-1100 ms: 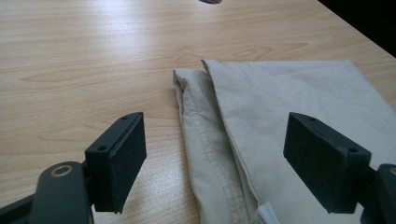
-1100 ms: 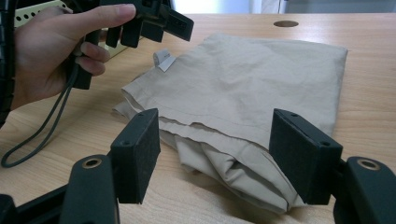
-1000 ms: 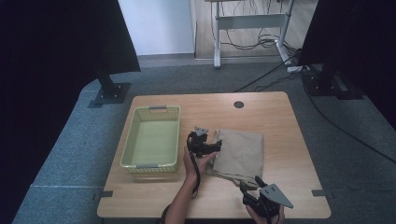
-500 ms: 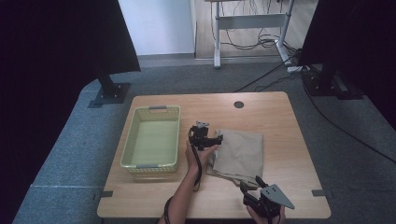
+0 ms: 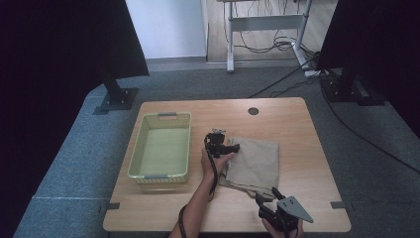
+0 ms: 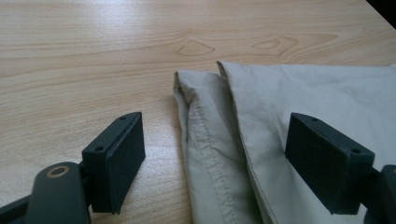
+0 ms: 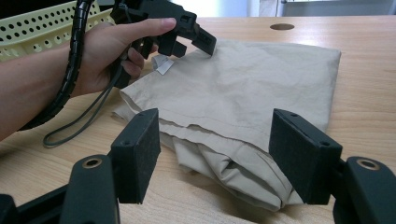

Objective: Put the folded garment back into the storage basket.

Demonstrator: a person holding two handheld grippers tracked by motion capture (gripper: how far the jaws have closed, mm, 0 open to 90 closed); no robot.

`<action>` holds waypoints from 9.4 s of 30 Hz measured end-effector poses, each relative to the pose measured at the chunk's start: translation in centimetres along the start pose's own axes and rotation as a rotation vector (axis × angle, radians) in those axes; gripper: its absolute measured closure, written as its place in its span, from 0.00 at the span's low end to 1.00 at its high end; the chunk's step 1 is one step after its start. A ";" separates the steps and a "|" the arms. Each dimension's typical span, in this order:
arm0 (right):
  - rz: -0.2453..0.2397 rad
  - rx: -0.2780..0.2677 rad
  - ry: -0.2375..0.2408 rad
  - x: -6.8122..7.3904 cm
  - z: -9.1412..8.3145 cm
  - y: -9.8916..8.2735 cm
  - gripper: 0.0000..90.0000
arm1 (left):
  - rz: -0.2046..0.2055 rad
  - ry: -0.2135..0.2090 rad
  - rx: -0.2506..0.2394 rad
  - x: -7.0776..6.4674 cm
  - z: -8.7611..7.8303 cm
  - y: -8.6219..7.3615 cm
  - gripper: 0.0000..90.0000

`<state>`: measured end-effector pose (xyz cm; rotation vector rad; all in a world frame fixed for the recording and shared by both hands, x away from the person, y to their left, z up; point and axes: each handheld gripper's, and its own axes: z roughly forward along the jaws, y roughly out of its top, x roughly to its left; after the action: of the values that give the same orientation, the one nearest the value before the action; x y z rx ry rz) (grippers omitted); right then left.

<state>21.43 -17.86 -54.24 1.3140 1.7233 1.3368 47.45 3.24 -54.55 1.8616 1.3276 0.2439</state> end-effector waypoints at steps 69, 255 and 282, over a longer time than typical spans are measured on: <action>0.012 -0.007 -0.003 -0.2 0.1 -0.3 0.37 | 0.210 0.070 -0.064 -2.6 -1.8 0.1 0.96; -0.135 -0.038 -0.239 1.4 1.3 2.1 0.94 | 0.209 0.002 -0.294 -3.8 -10.0 0.2 0.95; -0.125 -0.112 -0.239 1.9 0.6 3.3 0.94 | 0.229 -0.004 -0.359 -4.8 -11.9 0.7 0.96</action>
<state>22.40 -15.80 -51.13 1.2276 1.5197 1.1392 39.03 5.08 -45.00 1.6999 0.9896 0.5602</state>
